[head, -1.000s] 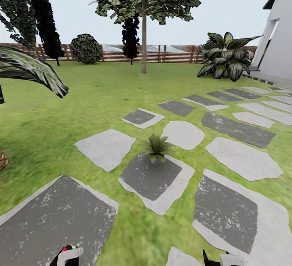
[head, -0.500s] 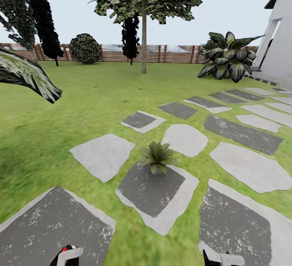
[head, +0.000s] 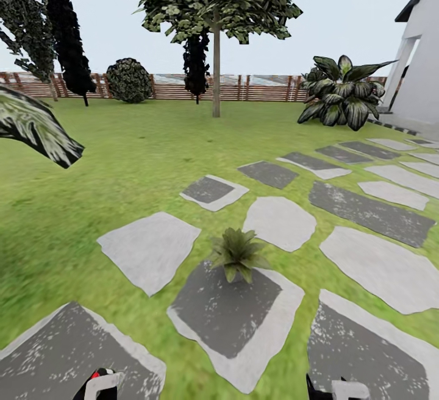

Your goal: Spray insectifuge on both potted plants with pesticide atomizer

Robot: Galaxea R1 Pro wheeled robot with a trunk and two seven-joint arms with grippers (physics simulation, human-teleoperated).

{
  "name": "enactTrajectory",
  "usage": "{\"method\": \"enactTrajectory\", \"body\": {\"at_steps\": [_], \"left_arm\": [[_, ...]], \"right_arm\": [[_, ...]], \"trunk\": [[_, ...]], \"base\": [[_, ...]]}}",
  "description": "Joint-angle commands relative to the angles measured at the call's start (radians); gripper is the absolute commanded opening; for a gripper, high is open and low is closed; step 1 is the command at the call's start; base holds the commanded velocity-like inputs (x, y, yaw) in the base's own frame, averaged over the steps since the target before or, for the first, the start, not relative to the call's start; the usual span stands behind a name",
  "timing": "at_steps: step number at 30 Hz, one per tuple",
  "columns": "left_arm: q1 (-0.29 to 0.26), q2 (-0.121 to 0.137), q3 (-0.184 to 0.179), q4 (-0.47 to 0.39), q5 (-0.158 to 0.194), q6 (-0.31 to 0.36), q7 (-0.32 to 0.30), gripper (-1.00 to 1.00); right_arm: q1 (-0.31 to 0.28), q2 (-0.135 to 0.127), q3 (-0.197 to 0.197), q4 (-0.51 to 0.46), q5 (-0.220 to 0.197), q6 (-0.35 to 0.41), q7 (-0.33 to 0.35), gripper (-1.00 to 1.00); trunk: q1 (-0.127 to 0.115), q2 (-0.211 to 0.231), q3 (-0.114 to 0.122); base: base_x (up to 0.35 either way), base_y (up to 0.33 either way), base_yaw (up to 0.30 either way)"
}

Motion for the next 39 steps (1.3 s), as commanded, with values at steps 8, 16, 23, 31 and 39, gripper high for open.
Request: {"method": "enactTrajectory", "body": {"at_steps": [8, 16, 23, 31, 39], "left_arm": [[-0.001, 0.002, 0.0, 0.0, 0.001, -0.003, 0.001, -1.0], [-0.003, 0.006, -0.007, -0.01, -0.01, 0.001, -0.01, -1.0], [-0.015, 0.031, -0.049, -0.011, -0.124, 0.022, -0.099, -1.0], [-0.074, 0.087, -0.082, -0.076, -0.366, 0.226, -0.516, -1.0], [-0.211, 0.096, -0.083, -0.142, -0.632, 0.35, -0.917, -1.0]], "right_arm": [[-0.001, -0.005, -0.002, -0.003, 0.003, -0.001, 0.002, 1.0], [-0.001, -0.019, 0.006, -0.03, 0.053, 0.003, 0.01, 1.0], [-0.001, -0.02, 0.009, -0.153, 0.332, 0.009, 0.013, 1.0], [-0.011, 0.024, 0.028, -0.227, 0.642, 0.079, 0.235, 1.0], [-0.067, 0.042, 0.037, -0.306, 0.71, 0.123, 0.609, 1.0]], "trunk": [[0.0, 0.0, -0.001], [0.0, 0.0, -0.001], [0.0, 0.0, -0.001], [0.0, 0.0, -0.001], [0.0, 0.0, -0.001]], "base": [[0.288, -0.147, 0.0], [0.163, -0.094, 0.0], [0.011, -0.007, 0.0], [0.0, 0.0, 0.0], [0.0, 0.0, 0.0]]}}
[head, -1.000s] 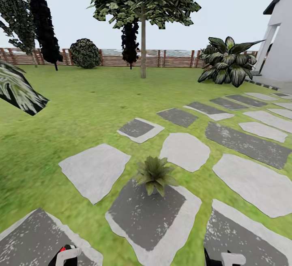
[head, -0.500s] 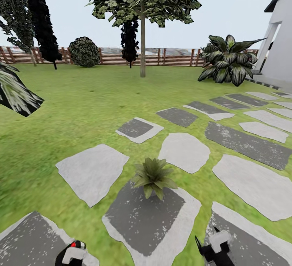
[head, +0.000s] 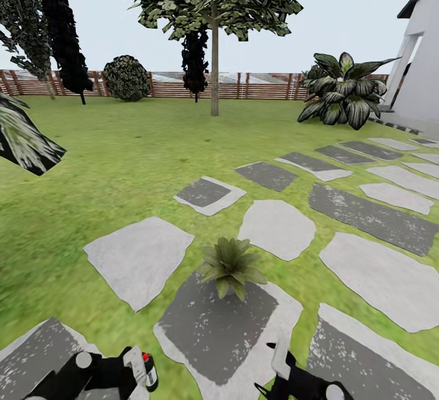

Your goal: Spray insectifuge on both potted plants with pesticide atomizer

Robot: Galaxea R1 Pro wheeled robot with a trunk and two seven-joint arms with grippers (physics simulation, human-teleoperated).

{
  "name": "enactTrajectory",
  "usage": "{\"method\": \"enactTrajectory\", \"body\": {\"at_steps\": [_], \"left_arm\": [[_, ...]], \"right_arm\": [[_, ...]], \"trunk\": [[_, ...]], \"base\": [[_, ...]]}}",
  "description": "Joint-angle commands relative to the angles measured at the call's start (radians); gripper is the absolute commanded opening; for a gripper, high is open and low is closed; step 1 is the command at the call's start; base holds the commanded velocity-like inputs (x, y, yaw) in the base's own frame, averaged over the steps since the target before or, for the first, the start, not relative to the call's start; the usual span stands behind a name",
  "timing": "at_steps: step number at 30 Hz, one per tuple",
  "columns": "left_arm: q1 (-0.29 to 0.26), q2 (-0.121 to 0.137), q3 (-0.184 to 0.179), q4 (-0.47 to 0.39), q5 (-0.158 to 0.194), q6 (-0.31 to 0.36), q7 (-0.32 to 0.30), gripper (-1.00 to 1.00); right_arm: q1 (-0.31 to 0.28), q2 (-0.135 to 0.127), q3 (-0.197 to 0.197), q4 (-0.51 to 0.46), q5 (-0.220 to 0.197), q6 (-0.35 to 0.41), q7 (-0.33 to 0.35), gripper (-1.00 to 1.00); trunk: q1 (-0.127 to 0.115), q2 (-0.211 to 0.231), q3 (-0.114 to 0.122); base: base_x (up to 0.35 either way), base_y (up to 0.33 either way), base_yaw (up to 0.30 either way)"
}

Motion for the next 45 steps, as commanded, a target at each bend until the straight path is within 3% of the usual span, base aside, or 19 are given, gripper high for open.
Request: {"method": "enactTrajectory", "body": {"at_steps": [1, 5, 9, 18, 19, 24, 29, 34, 40, 45], "left_arm": [[-0.011, -0.003, 0.002, -0.003, -0.035, 0.01, -0.021, -1.0], [-0.028, -0.009, 0.002, -0.026, -0.098, 0.033, -0.048, -1.0], [-0.034, -0.011, 0.001, -0.068, -0.118, 0.04, -0.077, -1.0], [-0.037, -0.012, 0.0, -0.116, -0.142, 0.057, -0.178, -1.0], [-0.037, -0.013, 0.001, -0.118, -0.151, 0.058, -0.18, -1.0], [-0.037, -0.038, 0.0, -0.125, -0.187, 0.06, -0.185, -1.0], [-0.037, -0.086, 0.0, -0.148, -0.231, 0.061, -0.185, -1.0], [-0.037, -0.132, 0.0, -0.177, -0.276, 0.063, -0.185, -1.0], [-0.037, -0.157, 0.0, -0.188, -0.289, 0.059, -0.191, -1.0], [-0.037, -0.164, -0.001, -0.188, -0.289, 0.051, -0.231, -1.0]], "right_arm": [[-0.004, 0.001, -0.005, -0.017, 0.011, -0.004, 0.034, 1.0], [-0.012, 0.012, -0.004, -0.083, 0.012, 0.023, 0.134, 1.0], [-0.015, 0.029, -0.003, -0.157, 0.012, 0.079, 0.228, 1.0], [-0.016, 0.071, -0.002, -0.195, 0.014, 0.099, 0.263, 1.0], [-0.016, 0.074, -0.002, -0.195, 0.013, 0.099, 0.263, -1.0], [-0.017, 0.092, 0.004, -0.196, 0.013, 0.099, 0.264, -1.0], [-0.021, 0.107, 0.082, -0.198, 0.013, 0.101, 0.264, -1.0], [-0.031, 0.134, 0.107, -0.197, 0.013, 0.101, 0.263, -1.0], [-0.037, 0.149, 0.11, -0.196, 0.013, 0.101, 0.263, -1.0], [-0.037, 0.15, 0.111, -0.195, 0.014, 0.101, 0.263, -1.0]], "trunk": [[0.0, 0.0, -0.001], [0.0, 0.0, -0.001], [0.0, 0.0, -0.001], [0.0, 0.0, -0.001], [0.0, 0.0, -0.001], [0.0, 0.0, -0.001], [0.0, 0.0, -0.001], [0.0, 0.0, -0.001], [0.0, 0.0, -0.001], [0.0, 0.0, -0.001]], "base": [[0.0, 0.0, 0.0], [0.0, 0.0, 0.0], [0.0, 0.0, 0.0], [0.0, 0.0, 0.0], [0.0, 0.0, 0.0], [0.0, 0.0, 0.0], [0.0, 0.0, 0.0], [0.0, 0.0, 0.0], [0.0, 0.0, 0.0], [0.0, 0.0, 0.0]]}}
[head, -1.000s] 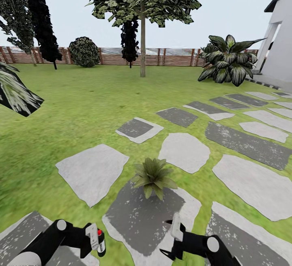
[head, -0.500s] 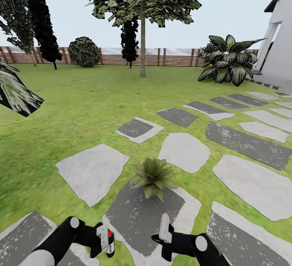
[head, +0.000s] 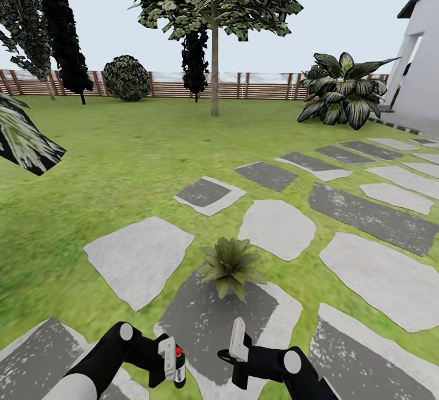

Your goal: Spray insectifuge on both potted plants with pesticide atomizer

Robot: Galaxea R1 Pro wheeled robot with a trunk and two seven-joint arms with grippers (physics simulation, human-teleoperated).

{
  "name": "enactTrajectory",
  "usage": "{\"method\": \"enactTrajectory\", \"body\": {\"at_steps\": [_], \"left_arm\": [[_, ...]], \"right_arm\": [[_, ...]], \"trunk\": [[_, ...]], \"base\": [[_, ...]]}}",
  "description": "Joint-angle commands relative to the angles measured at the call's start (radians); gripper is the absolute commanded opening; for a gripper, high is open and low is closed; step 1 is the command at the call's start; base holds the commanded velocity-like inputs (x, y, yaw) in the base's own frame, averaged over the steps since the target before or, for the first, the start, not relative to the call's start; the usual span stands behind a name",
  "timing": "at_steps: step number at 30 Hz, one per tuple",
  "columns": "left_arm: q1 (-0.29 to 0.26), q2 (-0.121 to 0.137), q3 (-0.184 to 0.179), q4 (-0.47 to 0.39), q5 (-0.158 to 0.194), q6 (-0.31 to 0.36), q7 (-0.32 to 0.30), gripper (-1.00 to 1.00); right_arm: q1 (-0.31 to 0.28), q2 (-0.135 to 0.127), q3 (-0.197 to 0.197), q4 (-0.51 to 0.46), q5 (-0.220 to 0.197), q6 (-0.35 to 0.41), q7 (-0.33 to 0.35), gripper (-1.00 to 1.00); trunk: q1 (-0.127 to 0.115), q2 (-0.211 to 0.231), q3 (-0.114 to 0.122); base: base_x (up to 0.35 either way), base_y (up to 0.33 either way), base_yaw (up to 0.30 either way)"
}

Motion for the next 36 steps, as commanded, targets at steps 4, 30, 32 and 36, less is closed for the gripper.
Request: {"method": "enactTrajectory", "body": {"at_steps": [4, 30, 32, 36], "left_arm": [[0.0, -0.007, 0.001, -0.002, -0.007, -0.016, -0.038, -1.0], [0.0, -0.092, -0.124, -0.045, 0.005, -0.027, -0.034, -1.0], [0.001, -0.097, -0.123, -0.053, 0.005, -0.027, -0.034, -1.0], [0.001, -0.105, -0.123, -0.058, 0.005, -0.027, -0.034, -1.0]], "right_arm": [[0.0, 0.001, -0.001, 0.001, 0.01, -0.005, 0.001, -1.0], [0.0, -0.001, -0.002, 0.005, 0.016, -0.005, 0.001, -1.0], [0.0, -0.001, -0.002, 0.005, 0.016, -0.005, 0.001, -1.0], [0.0, -0.002, -0.002, 0.005, 0.016, -0.005, 0.001, -1.0]], "trunk": [[0.0, 0.0, -0.001], [0.0, 0.0, -0.001], [0.0, 0.0, -0.001], [0.0, 0.0, -0.001]], "base": [[0.0, 0.0, 0.0], [0.0, 0.0, 0.0], [0.0, 0.0, 0.0], [0.0, 0.0, 0.0]]}}
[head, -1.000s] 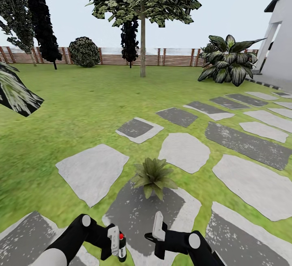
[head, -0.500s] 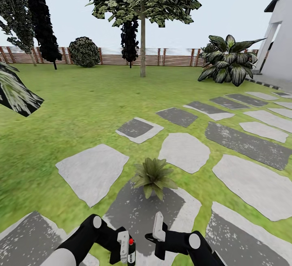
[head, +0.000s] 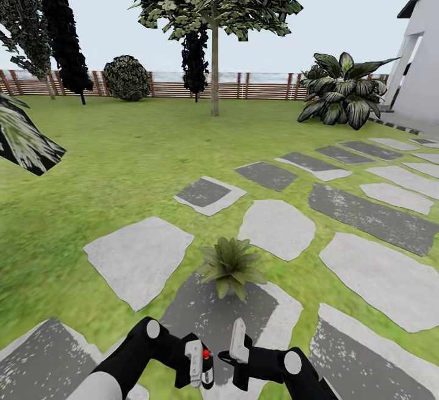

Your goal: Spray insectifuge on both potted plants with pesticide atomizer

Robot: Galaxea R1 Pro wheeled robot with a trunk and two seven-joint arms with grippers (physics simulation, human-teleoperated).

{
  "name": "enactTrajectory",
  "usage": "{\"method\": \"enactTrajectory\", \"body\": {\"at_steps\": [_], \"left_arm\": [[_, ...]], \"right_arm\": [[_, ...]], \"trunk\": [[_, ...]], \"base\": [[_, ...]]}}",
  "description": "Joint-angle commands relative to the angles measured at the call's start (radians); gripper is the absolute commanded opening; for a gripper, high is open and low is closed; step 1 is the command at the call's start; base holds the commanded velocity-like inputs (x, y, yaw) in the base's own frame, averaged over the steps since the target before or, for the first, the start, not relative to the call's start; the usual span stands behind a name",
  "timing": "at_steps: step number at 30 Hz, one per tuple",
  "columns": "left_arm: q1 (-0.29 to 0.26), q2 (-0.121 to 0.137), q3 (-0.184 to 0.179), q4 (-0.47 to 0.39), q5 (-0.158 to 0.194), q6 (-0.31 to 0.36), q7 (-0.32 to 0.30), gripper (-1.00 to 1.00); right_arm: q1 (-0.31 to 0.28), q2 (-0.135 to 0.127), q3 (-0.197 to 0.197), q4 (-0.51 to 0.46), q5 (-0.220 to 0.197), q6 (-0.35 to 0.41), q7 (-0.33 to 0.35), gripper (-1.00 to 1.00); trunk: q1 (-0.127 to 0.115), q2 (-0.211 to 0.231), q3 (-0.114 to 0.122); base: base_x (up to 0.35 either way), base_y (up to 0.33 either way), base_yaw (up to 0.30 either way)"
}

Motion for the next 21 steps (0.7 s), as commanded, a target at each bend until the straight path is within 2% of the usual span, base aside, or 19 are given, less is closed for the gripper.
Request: {"method": "enactTrajectory", "body": {"at_steps": [1, 21], "left_arm": [[0.0, -0.001, 0.001, -0.002, -0.008, -0.01, 0.0, -1.0], [0.005, -0.02, 0.0, 0.002, -0.008, -0.012, -0.002, -1.0]], "right_arm": [[0.0, 0.0, -0.001, -0.001, 0.008, -0.005, 0.001, -1.0], [0.0, -0.002, -0.001, -0.001, 0.008, -0.006, 0.001, -1.0]], "trunk": [[0.0, 0.0, -0.001], [0.0, 0.0, -0.001]], "base": [[0.0, 0.0, 0.0], [0.0, 0.0, 0.0]]}}
